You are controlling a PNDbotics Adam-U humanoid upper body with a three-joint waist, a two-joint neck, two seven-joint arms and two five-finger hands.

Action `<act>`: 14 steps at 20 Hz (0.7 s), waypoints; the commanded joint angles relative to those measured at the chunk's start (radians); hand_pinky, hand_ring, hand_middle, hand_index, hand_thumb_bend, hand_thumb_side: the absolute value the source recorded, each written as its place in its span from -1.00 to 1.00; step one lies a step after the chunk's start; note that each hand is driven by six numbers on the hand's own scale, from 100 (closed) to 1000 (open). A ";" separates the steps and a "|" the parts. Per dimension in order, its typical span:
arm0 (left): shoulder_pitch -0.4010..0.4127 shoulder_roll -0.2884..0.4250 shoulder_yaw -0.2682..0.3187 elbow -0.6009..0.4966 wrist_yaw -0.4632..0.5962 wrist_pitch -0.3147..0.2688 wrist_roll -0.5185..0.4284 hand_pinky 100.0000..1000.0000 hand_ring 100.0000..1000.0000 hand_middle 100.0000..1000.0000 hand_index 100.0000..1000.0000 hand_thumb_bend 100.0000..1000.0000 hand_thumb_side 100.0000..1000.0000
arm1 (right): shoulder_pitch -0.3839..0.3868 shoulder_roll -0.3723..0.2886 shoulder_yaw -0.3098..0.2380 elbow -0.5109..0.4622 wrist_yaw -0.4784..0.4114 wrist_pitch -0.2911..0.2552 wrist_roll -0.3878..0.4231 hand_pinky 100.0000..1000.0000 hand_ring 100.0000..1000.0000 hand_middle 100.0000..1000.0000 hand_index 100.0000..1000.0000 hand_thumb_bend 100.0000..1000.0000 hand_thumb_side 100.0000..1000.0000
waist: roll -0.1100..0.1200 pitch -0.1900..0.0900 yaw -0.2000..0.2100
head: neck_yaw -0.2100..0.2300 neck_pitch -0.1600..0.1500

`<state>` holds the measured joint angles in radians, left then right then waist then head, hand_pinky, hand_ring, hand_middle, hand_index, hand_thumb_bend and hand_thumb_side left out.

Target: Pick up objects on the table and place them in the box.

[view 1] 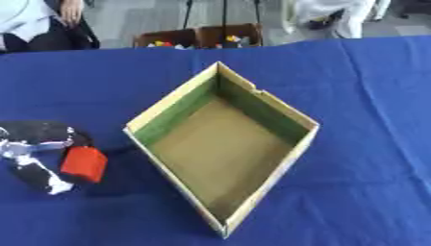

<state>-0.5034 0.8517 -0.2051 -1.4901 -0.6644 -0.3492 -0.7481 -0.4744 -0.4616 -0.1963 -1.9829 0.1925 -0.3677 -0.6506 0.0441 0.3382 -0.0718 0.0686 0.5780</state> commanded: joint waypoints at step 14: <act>-0.019 0.071 0.126 -0.119 0.215 0.058 -0.073 -0.78 -0.05 0.31 0.44 -1.00 -0.57 | 0.000 -0.022 -0.005 -0.017 -0.006 0.004 0.000 0.48 0.40 0.45 0.48 -1.00 -0.06 | 0.016 -0.046 0.009 | -0.001 -0.004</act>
<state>-0.5067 0.8730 -0.1116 -1.5858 -0.4707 -0.2854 -0.8108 -0.4659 -0.4616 -0.1962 -1.9829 0.1920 -0.3654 -0.6484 0.0441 0.3324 -0.0633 0.0685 0.5782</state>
